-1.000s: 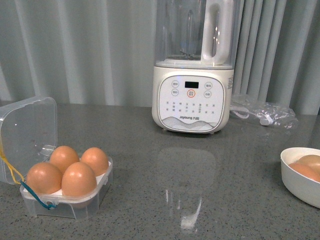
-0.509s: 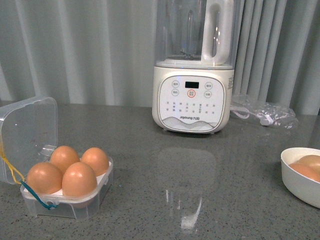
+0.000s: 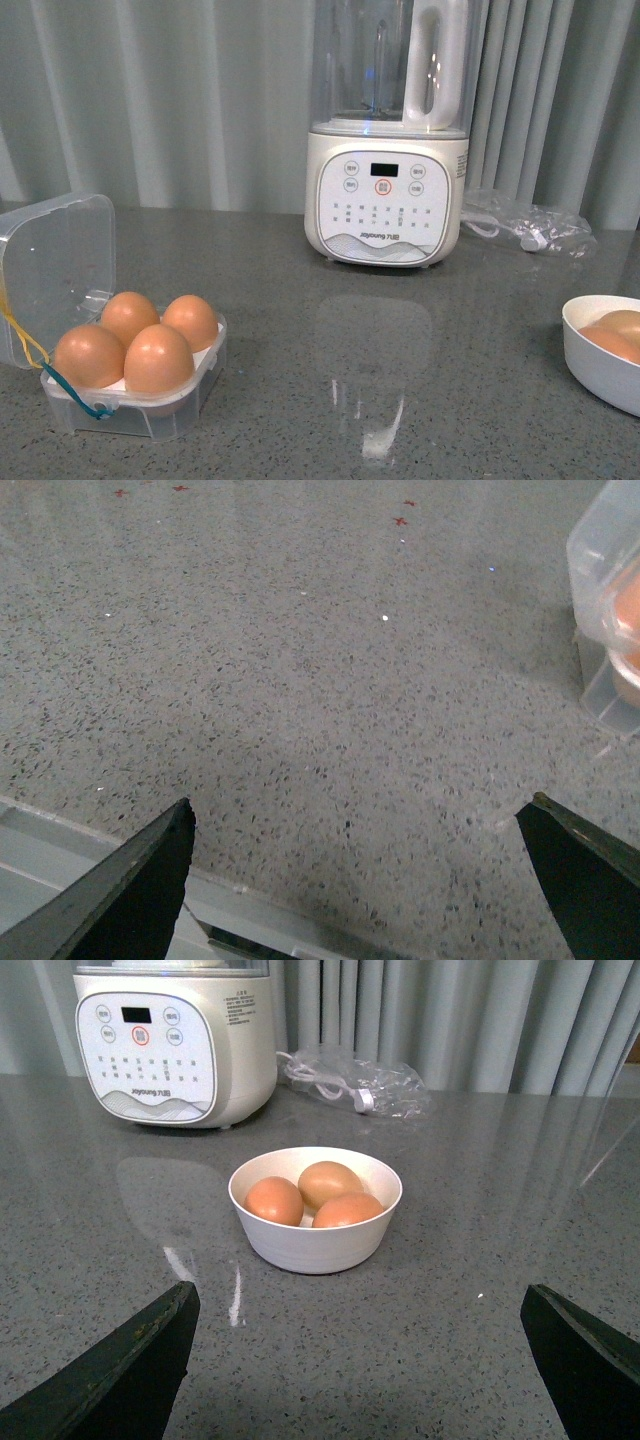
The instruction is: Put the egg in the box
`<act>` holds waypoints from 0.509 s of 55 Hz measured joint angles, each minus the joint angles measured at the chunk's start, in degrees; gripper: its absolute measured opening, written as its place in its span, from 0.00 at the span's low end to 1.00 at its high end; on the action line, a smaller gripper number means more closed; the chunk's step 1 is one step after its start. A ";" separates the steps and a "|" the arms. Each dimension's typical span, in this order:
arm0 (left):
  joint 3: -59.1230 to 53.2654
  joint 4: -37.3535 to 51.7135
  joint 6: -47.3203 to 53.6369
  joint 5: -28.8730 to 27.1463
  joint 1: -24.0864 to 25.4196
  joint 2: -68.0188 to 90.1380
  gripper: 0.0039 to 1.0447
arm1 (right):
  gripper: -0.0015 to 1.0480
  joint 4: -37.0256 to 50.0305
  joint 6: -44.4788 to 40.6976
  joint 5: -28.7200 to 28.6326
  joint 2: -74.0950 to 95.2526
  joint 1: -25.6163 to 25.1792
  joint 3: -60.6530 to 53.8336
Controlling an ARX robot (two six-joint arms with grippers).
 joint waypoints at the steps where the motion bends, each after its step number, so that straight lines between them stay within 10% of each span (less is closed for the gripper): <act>1: 0.42 1.62 0.04 1.14 1.22 1.70 0.94 | 0.93 0.00 -0.02 0.00 0.00 0.00 0.00; 12: 10.84 17.42 1.62 13.11 12.13 23.63 0.94 | 0.93 0.00 -0.02 0.00 0.00 0.00 0.00; 28: 21.70 18.01 4.48 21.53 13.38 38.86 0.94 | 0.93 0.00 -0.02 0.00 0.00 0.00 0.00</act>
